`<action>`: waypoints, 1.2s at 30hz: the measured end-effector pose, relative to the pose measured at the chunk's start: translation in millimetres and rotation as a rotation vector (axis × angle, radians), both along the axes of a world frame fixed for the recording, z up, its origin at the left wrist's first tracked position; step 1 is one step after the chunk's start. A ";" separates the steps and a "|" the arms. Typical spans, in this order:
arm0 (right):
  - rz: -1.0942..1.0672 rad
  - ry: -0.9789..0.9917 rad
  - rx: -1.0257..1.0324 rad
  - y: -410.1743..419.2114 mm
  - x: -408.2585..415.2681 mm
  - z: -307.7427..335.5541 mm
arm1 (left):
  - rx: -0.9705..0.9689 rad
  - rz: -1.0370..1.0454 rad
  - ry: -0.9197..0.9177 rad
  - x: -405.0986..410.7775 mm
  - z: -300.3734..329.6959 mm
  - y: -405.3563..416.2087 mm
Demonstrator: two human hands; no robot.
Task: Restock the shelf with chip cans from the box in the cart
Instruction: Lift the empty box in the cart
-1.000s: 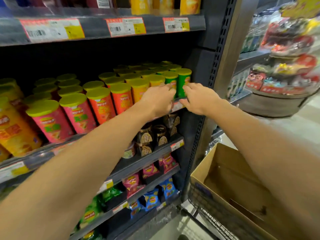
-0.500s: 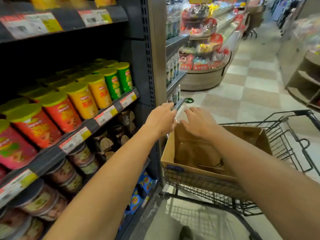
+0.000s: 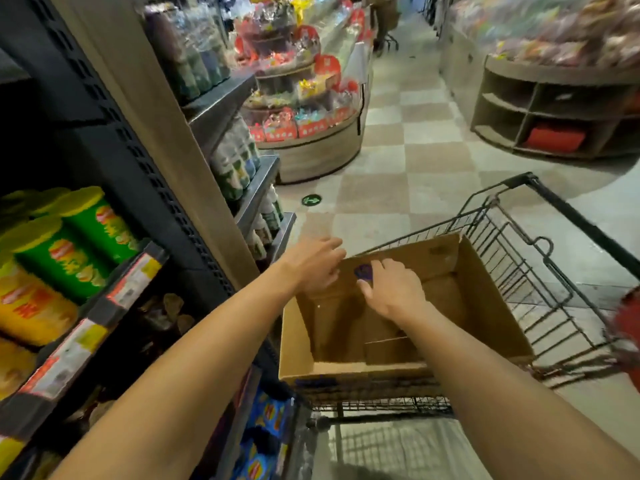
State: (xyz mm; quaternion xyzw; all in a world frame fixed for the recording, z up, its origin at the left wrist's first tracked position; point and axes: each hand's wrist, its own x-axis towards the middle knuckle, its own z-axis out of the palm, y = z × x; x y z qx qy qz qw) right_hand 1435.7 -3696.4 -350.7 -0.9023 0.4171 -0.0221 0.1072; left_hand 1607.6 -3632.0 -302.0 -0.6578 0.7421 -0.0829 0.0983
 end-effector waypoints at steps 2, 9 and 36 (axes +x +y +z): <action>-0.076 -0.001 0.060 -7.0 -11.3 -18.6 | 0.023 -0.031 0.002 0.8 -9.3 -18.1; -0.339 -0.047 0.229 -3.0 -52.4 -64.6 | 0.111 -0.181 0.042 -3.0 -35.8 -71.4; -1.311 -0.110 0.457 48.3 7.2 -165.7 | 0.445 -0.265 0.236 51.8 -199.9 -268.0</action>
